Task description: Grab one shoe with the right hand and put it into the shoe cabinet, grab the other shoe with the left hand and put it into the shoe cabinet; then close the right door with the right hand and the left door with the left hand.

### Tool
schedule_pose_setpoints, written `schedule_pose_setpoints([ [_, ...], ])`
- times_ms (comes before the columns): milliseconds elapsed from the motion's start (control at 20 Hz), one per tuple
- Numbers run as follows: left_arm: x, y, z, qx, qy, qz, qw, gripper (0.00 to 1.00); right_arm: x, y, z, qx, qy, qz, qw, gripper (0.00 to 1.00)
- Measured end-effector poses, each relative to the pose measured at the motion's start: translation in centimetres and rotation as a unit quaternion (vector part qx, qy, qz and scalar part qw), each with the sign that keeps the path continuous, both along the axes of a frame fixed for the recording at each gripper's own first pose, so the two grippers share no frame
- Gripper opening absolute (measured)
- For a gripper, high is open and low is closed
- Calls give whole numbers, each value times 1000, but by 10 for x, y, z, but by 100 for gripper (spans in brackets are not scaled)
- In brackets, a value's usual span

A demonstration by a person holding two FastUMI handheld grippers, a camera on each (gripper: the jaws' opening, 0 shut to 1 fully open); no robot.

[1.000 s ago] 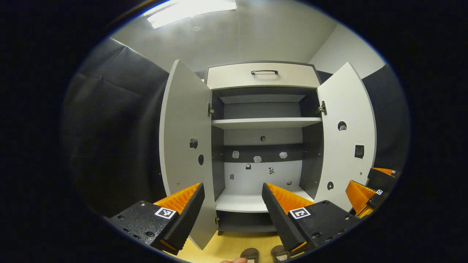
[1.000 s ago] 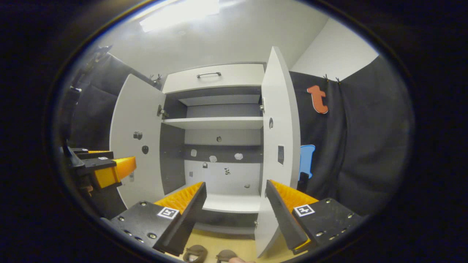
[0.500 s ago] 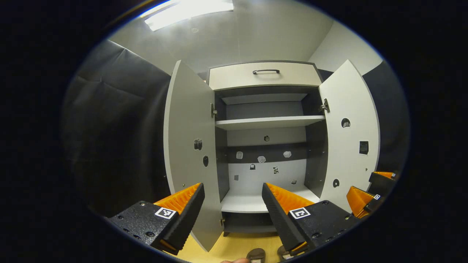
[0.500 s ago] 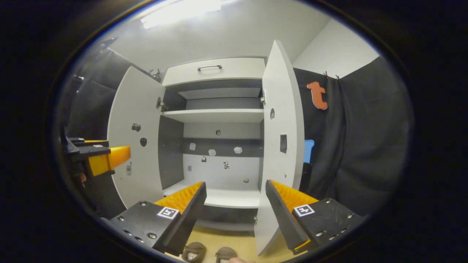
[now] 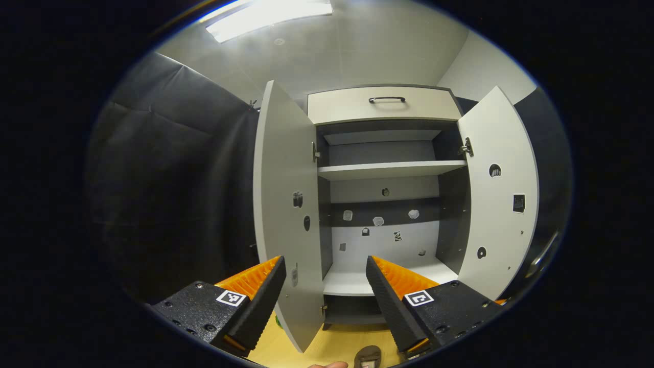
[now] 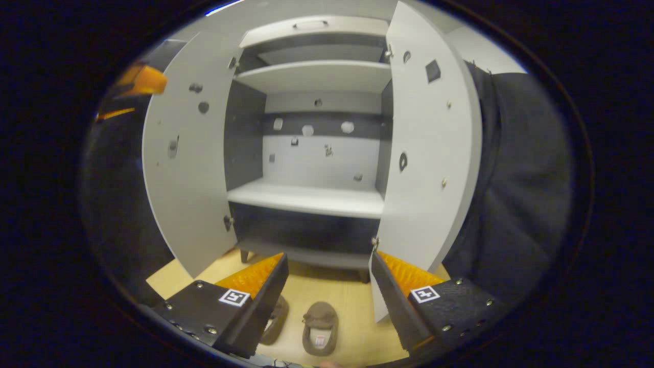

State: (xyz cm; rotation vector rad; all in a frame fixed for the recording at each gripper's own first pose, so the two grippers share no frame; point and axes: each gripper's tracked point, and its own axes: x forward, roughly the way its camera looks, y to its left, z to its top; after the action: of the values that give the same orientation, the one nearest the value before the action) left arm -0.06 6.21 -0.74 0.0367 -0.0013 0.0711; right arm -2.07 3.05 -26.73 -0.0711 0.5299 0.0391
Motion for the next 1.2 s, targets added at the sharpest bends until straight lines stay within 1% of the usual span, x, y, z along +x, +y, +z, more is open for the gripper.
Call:
schedule_pose_setpoints([
  [50,-2,7,-1,-1,1,4,1000,96,-9,4,-30,9,32,5,999,96],
  [100,-2,13,-3,-1,3,7,1000,96,-16,7,-58,15,64,7,998,99],
  [150,-4,18,-6,-2,6,11,1000,96,-23,9,-86,15,96,10,995,96],
  [200,-5,24,-8,-2,9,13,1000,96,-28,11,-108,15,120,12,993,99],
  [250,-7,31,-11,-1,12,16,1000,96,-36,13,-130,14,139,16,990,99],
  [300,-8,38,-13,0,16,19,1000,96,-42,14,-148,10,155,20,988,99],
  [350,-8,44,-15,3,19,22,1000,94,-44,17,-163,8,168,23,985,99],
  [400,-9,51,-16,6,20,25,999,96,-46,20,-176,7,179,27,983,99],
  [550,-10,69,-19,16,24,31,999,96,-48,24,-216,-8,206,35,978,99],
  [650,-11,79,-21,20,26,33,999,96,-49,27,-243,-11,235,33,971,99],
  [700,-11,84,-21,22,26,35,999,94,-49,28,-255,-13,245,29,969,99],
  [750,-11,90,-22,25,27,37,999,96,-48,28,-267,-17,255,25,966,99],
  [800,-10,96,-23,27,28,41,998,95,-47,27,-276,-17,262,18,965,99],
  [850,-10,101,-25,30,29,44,998,95,-41,26,-283,-16,266,9,964,92],
  [950,-9,110,-28,34,30,49,998,95,-31,20,-297,-24,269,-13,963,88],
  [1050,-7,118,-33,40,35,56,997,95,-20,14,-311,-36,285,-28,957,72],
  [1100,-5,122,-35,44,39,61,996,95,-19,4,-311,-57,285,-42,956,72],
  [1150,-4,125,-36,48,41,65,996,96,-12,6,-316,-58,278,-45,958,56],
  [1200,-1,127,-34,48,38,68,996,96,-14,7,-317,-69,283,-40,956,41],
])
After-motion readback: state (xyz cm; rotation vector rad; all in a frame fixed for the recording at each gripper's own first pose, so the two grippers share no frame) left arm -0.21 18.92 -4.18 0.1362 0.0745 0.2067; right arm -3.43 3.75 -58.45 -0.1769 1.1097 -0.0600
